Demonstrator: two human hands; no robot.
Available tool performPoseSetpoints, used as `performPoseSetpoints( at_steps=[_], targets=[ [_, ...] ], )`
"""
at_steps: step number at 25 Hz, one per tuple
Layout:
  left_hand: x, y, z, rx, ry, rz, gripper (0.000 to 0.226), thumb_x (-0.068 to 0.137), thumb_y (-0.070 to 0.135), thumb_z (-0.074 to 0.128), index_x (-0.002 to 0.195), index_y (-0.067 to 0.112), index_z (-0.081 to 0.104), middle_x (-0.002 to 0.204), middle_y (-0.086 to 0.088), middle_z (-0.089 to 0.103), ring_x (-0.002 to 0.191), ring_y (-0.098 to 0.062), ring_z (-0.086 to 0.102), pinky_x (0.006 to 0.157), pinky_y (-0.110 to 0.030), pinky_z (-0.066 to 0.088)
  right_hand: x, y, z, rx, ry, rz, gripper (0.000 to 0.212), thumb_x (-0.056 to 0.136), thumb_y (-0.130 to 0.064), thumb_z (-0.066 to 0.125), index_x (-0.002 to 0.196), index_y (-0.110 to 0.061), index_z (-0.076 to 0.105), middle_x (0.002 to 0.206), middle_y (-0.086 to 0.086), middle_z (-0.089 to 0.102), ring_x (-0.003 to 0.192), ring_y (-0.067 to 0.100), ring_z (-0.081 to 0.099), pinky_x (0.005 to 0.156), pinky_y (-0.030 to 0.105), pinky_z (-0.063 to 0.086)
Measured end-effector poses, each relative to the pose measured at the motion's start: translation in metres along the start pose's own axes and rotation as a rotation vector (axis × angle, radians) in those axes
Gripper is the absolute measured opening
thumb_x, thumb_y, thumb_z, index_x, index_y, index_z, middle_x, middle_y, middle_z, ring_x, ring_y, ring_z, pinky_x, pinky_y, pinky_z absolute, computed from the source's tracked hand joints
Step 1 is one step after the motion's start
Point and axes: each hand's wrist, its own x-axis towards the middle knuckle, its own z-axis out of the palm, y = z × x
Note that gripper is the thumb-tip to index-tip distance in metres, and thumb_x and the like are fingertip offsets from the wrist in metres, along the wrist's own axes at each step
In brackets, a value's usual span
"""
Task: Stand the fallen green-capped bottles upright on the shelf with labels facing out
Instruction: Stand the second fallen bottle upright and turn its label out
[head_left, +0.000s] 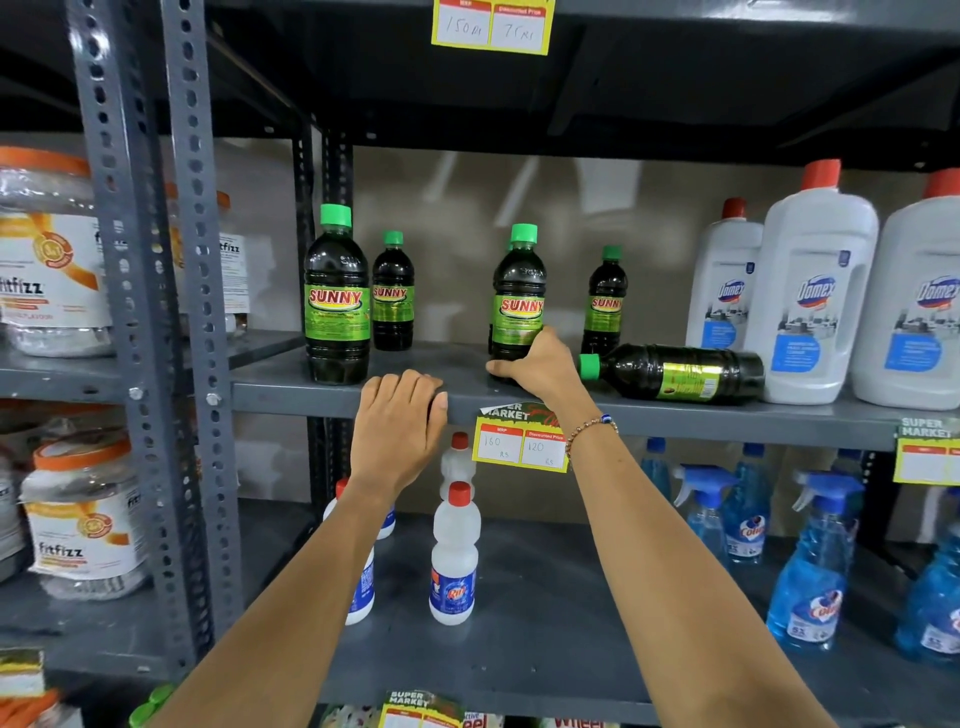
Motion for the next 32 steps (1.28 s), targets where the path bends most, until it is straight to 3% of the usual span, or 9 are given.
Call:
performPoseSetpoints(
  at_steps=[6,9,11,12,14,16,18,20,32],
  targets=[
    [0.001,0.004,-0.003,-0.004,-0.008,-0.028,0.036,0.096,0.033,0.030,0.093,0.013,0.060,0.087,-0.005,0.062,0.080,-0.024,0.056,0.081,-0.038,0.042,-0.004,-0.002,-0.001,-0.040,0.010,-0.003,0.076,0.069,-0.033,0.085,0.125,-0.005,0.043,0.125,0.012,0.060,0.118,0.029,0.057,0.095,0.038,0.047],
    [0.020,0.018,-0.014,-0.003,-0.066,-0.148,0.038,0.095,0.032,0.031,0.084,0.011,0.060,0.080,-0.005,0.062,0.076,-0.026,0.056,0.072,-0.037,0.039,-0.004,-0.002,-0.008,-0.016,-0.053,0.028,0.070,0.075,-0.029,0.080,0.128,-0.005,0.041,0.127,0.012,0.058,0.120,0.029,0.055,0.095,0.037,0.044],
    [0.047,0.026,-0.020,-0.033,-0.221,-0.234,0.034,0.096,0.033,0.038,0.093,0.009,0.061,0.089,-0.009,0.066,0.084,-0.029,0.060,0.071,-0.036,0.040,-0.002,0.003,-0.011,0.004,-0.068,0.033,0.054,0.084,-0.022,0.072,0.127,-0.004,0.045,0.127,0.013,0.060,0.120,0.029,0.055,0.096,0.037,0.044],
    [0.061,0.027,-0.022,-0.094,-0.345,-0.264,0.033,0.095,0.035,0.045,0.106,0.008,0.059,0.103,-0.011,0.066,0.094,-0.031,0.061,0.075,-0.037,0.043,-0.002,0.005,-0.011,0.009,-0.057,0.020,0.044,0.089,-0.018,0.066,0.127,-0.004,0.049,0.126,0.014,0.061,0.119,0.030,0.056,0.096,0.038,0.045],
    [0.089,0.031,-0.021,-0.295,-0.721,-0.297,0.059,0.090,0.040,0.058,0.135,0.006,0.040,0.131,-0.013,0.055,0.117,-0.031,0.053,0.090,-0.039,0.045,-0.002,0.007,-0.011,-0.007,-0.005,-0.014,0.032,0.094,-0.014,0.056,0.124,-0.002,0.054,0.123,0.016,0.063,0.117,0.031,0.057,0.094,0.037,0.045],
    [0.102,0.039,-0.016,-0.543,-0.943,-0.341,0.065,0.088,0.037,0.063,0.138,0.006,0.036,0.132,-0.012,0.054,0.122,-0.029,0.051,0.099,-0.038,0.042,-0.004,0.007,-0.009,-0.054,0.047,-0.046,0.029,0.096,-0.012,0.053,0.121,0.001,0.056,0.120,0.019,0.064,0.114,0.034,0.058,0.091,0.036,0.044],
    [0.102,0.043,-0.004,-0.672,-0.862,-0.366,0.035,0.090,0.028,0.063,0.119,0.010,0.054,0.118,-0.011,0.064,0.112,-0.027,0.058,0.097,-0.040,0.045,-0.004,0.007,-0.007,-0.078,0.073,-0.063,0.027,0.096,-0.011,0.053,0.118,0.003,0.058,0.119,0.022,0.065,0.113,0.036,0.058,0.090,0.036,0.044],
    [0.100,0.042,0.003,-0.707,-0.739,-0.399,0.026,0.090,0.021,0.063,0.112,0.007,0.060,0.110,-0.011,0.068,0.105,-0.026,0.061,0.091,-0.036,0.046,-0.003,0.009,-0.007,-0.071,0.074,-0.062,0.027,0.096,-0.012,0.053,0.118,0.003,0.058,0.118,0.022,0.065,0.112,0.036,0.059,0.090,0.036,0.045],
    [0.081,0.030,-0.022,-0.856,-0.583,-0.457,0.044,0.078,0.023,0.077,0.117,0.009,0.064,0.112,-0.011,0.069,0.103,-0.019,0.065,0.094,-0.031,0.048,-0.031,0.004,-0.013,0.095,0.052,-0.083,0.031,0.094,-0.009,0.055,0.124,-0.003,0.059,0.120,0.015,0.066,0.113,0.027,0.060,0.095,0.034,0.045]
  ],
)
